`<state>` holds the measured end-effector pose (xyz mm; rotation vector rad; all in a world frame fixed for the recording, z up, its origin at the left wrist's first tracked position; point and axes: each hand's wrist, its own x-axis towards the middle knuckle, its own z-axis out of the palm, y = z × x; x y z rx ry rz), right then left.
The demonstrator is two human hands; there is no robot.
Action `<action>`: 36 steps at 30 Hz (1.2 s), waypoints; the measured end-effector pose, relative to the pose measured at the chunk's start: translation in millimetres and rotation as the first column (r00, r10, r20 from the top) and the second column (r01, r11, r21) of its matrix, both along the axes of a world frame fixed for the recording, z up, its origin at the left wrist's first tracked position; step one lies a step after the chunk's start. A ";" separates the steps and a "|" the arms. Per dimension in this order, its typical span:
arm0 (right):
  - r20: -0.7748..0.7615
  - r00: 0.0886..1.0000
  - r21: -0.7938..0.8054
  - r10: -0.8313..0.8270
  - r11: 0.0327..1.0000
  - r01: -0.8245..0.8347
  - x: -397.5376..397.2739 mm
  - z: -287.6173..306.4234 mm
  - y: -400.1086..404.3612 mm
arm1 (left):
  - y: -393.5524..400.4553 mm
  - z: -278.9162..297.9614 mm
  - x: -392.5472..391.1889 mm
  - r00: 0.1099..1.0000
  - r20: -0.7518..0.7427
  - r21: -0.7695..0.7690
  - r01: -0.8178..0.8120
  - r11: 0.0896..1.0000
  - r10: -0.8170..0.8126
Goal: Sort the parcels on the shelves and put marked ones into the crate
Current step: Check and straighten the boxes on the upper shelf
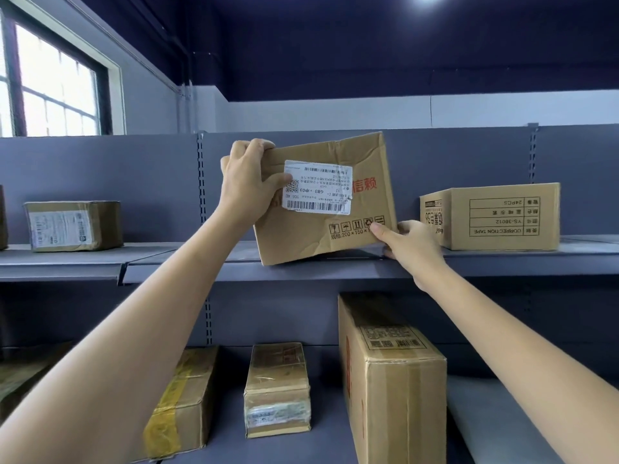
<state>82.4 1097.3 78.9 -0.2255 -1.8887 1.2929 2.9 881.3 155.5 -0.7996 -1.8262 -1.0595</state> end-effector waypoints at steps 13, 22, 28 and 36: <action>-0.437 0.837 0.033 0.331 0.935 -0.352 -14.8 40.5 -36.9 | -23.3 -32.8 -14.7 0.948 0.202 0.222 0.199 0.955 -0.244; -0.301 0.934 0.261 0.193 0.959 -0.114 -28.1 37.3 -35.6 | -17.7 -59.9 -24.4 0.900 0.335 0.152 0.242 0.958 -0.280; -0.158 0.986 0.200 0.058 0.979 -0.026 -21.4 16.4 -36.5 | -20.4 -24.6 -26.9 0.973 0.176 0.073 0.139 0.988 -0.150; 0.142 0.982 0.234 -0.128 0.968 0.092 -6.8 11.2 -33.6 | -4.5 26.8 -15.2 0.987 -0.113 -0.301 -0.144 0.943 0.115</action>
